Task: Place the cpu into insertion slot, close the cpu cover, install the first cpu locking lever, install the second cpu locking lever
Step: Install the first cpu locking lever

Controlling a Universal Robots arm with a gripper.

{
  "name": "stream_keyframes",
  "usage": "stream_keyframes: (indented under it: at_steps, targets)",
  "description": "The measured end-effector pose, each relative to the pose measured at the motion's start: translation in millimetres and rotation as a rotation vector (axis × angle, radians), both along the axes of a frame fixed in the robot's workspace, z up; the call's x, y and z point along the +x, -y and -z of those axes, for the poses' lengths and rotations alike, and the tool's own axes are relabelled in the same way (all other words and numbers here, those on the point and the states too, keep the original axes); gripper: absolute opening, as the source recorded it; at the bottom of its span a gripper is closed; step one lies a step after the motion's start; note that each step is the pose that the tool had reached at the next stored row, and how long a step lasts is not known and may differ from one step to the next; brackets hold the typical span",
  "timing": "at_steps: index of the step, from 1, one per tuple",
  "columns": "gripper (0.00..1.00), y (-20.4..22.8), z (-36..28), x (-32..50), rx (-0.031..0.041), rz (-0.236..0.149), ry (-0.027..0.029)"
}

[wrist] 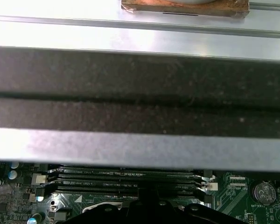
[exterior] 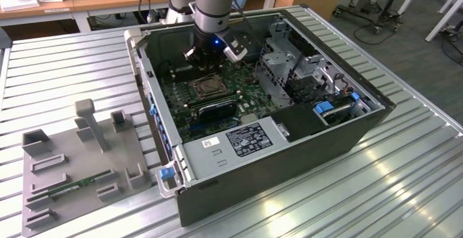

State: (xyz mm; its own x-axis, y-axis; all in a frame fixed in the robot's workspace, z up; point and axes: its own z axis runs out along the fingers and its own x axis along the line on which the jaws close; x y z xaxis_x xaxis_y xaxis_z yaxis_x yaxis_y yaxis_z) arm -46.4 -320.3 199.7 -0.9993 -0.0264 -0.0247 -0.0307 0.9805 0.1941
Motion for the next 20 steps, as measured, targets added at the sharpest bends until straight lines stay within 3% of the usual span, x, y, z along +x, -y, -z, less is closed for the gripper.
stream_keyframes:
  at_steps: [20]
  targets:
    - [0.11,1.1,3.7,0.2,-0.0024,0.000,0.0000]
